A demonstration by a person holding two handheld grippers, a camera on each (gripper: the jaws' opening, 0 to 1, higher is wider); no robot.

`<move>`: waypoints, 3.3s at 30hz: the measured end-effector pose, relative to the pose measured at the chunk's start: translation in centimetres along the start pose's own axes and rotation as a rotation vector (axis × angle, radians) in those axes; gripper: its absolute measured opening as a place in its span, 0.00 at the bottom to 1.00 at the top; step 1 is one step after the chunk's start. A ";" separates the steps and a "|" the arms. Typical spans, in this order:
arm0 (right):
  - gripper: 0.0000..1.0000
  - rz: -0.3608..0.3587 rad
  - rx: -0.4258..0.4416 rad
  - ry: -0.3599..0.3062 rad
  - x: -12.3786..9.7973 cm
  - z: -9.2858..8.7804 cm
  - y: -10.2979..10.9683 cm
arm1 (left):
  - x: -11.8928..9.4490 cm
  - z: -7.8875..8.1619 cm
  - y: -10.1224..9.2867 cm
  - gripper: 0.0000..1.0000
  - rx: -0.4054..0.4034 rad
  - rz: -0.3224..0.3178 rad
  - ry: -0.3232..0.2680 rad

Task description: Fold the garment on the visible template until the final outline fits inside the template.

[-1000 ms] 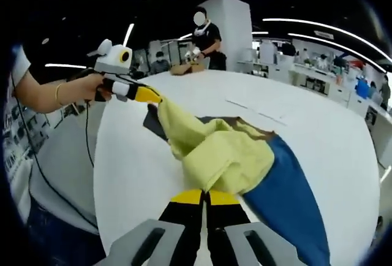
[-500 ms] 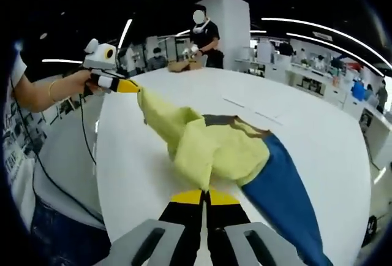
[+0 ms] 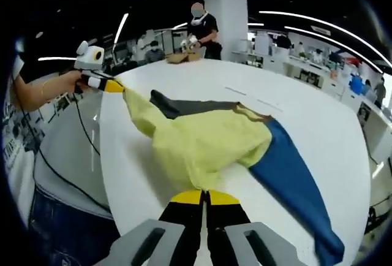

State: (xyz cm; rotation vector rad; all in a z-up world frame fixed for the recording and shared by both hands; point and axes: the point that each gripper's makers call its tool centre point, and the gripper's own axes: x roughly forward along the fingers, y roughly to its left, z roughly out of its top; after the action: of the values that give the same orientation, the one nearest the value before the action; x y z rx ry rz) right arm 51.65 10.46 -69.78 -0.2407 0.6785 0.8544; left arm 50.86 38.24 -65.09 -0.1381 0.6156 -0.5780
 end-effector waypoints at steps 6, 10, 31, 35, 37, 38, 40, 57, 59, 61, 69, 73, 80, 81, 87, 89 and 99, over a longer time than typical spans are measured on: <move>0.00 0.018 0.003 0.021 -0.1 -1.5 1.3 | -0.5 -2.2 -0.1 0.01 -0.025 0.014 0.037; 0.00 0.024 0.001 0.036 -0.2 -2.5 2.0 | -0.6 -3.9 0.0 0.01 -0.022 0.020 0.078; 0.00 0.061 -0.006 0.144 1.5 -8.0 5.4 | -0.5 -11.1 2.0 0.01 0.058 0.112 0.257; 0.00 0.065 -0.001 0.152 1.8 -8.7 5.6 | -0.4 -11.9 2.5 0.01 0.040 0.122 0.260; 0.00 0.059 0.008 0.151 1.9 -8.8 5.5 | -0.5 -12.2 2.5 0.01 0.042 0.124 0.272; 0.00 0.058 0.020 0.152 1.8 -8.8 5.5 | -0.6 -12.1 2.3 0.02 0.042 0.118 0.263; 0.01 0.065 0.033 0.155 1.4 -8.7 5.5 | -0.8 -11.4 2.1 0.05 0.030 0.098 0.224; 0.23 -0.072 0.177 0.156 0.4 -7.9 1.5 | 0.0 -10.9 2.5 0.24 -0.007 0.131 0.223; 0.22 -0.082 0.197 0.160 0.7 -8.2 1.2 | 0.2 -11.6 2.8 0.24 0.001 0.147 0.248; 0.20 -0.092 0.207 0.172 1.0 -8.5 0.9 | 0.4 -11.9 3.1 0.24 0.005 0.159 0.263; 0.14 -0.131 0.174 0.247 2.0 -10.1 0.4 | 0.9 -13.2 3.7 0.19 0.043 0.194 0.300; 0.13 -0.140 0.163 0.263 2.1 -10.3 0.4 | 0.9 -13.7 3.8 0.19 0.086 0.197 0.321; 0.08 -0.147 0.177 0.271 2.1 -10.3 0.1 | 1.1 -14.3 3.7 0.18 0.080 0.185 0.337; 0.07 -0.146 0.175 0.274 2.1 -10.3 0.0 | 1.1 -14.3 3.6 0.18 0.080 0.182 0.341; 0.06 -0.140 0.155 0.295 2.2 -10.3 0.0 | 1.4 -14.9 3.2 0.13 0.088 0.176 0.358; 0.06 -0.140 0.159 0.297 2.3 -10.3 -0.1 | 1.3 -15.0 3.1 0.09 0.097 0.180 0.371; 0.00 -0.127 0.184 0.291 2.3 -10.3 0.1 | 1.4 -15.2 3.0 0.00 0.099 0.185 0.385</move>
State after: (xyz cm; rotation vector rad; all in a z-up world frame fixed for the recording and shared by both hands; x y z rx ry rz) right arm 47.96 7.29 -79.12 -0.2418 0.9980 0.6354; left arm 44.42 40.69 -79.04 0.1263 0.9598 -0.4561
